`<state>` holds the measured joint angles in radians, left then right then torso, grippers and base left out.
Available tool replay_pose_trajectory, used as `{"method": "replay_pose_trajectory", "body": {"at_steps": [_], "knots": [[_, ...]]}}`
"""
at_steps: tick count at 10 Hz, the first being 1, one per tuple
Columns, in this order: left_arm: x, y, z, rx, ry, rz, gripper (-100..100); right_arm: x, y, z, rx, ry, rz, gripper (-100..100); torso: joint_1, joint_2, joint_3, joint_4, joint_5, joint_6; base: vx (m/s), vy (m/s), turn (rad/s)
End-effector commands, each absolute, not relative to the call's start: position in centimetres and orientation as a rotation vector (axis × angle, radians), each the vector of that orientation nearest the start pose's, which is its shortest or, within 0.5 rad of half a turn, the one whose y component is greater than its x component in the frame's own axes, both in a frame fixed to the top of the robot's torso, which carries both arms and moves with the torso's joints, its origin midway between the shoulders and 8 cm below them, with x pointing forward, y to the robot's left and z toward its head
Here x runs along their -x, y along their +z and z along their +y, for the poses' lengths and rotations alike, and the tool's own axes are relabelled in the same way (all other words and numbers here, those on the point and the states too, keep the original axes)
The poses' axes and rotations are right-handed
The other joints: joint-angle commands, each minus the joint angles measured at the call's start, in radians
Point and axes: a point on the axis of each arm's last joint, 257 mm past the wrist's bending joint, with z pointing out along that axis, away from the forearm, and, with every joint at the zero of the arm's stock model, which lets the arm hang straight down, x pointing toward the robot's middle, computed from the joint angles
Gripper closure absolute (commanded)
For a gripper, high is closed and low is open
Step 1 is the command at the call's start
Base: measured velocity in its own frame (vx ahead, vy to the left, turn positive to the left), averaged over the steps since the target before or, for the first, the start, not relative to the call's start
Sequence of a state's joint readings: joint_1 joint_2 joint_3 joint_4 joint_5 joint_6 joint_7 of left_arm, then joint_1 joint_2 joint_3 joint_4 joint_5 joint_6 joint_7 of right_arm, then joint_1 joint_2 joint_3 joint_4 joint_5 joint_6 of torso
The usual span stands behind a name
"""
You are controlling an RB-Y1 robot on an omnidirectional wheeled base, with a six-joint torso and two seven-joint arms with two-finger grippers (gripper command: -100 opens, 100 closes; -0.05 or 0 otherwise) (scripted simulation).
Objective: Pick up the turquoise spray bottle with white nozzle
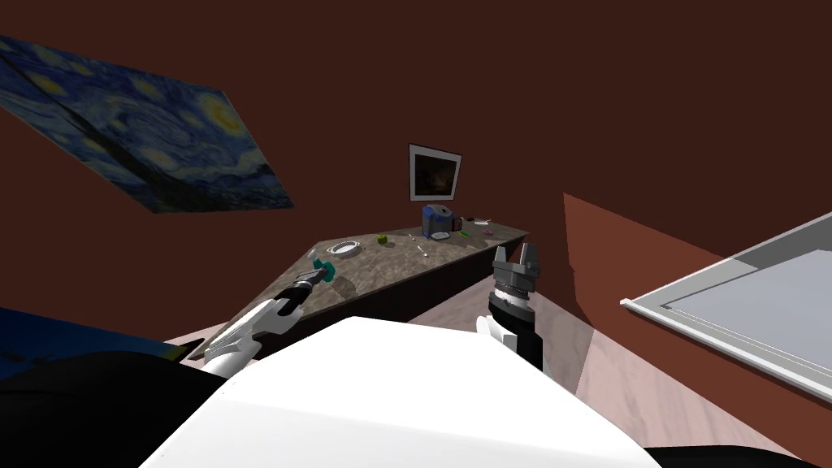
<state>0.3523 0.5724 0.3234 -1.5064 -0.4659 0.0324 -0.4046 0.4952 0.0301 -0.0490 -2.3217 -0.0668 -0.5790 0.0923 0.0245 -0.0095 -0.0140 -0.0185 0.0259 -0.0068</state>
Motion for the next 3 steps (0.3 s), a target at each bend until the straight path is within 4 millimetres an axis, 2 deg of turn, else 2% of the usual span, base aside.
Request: {"method": "replay_pose_trajectory", "body": {"at_steps": [1,2,3], "knots": [[-38.43,-24.90,59.91,0.414,0.296,1.703,100,-31.52,5.87,-30.11,-0.581,1.231,0.479,0,0.000,0.000,0.000,0.000,0.000,0.000,-0.002,0.005,0.005],[-37.93,-25.70,60.35,0.426,0.305,1.716,100,-31.52,5.87,-30.11,-0.581,1.231,0.479,0,-0.002,0.000,0.000,0.000,0.000,0.001,0.000,0.000,0.000],[-38.01,-25.53,60.26,0.424,0.303,1.713,0,-31.52,5.87,-30.11,-0.581,1.231,0.479,0,-0.002,0.001,0.000,0.000,0.000,0.000,0.000,0.000,0.000]]}}
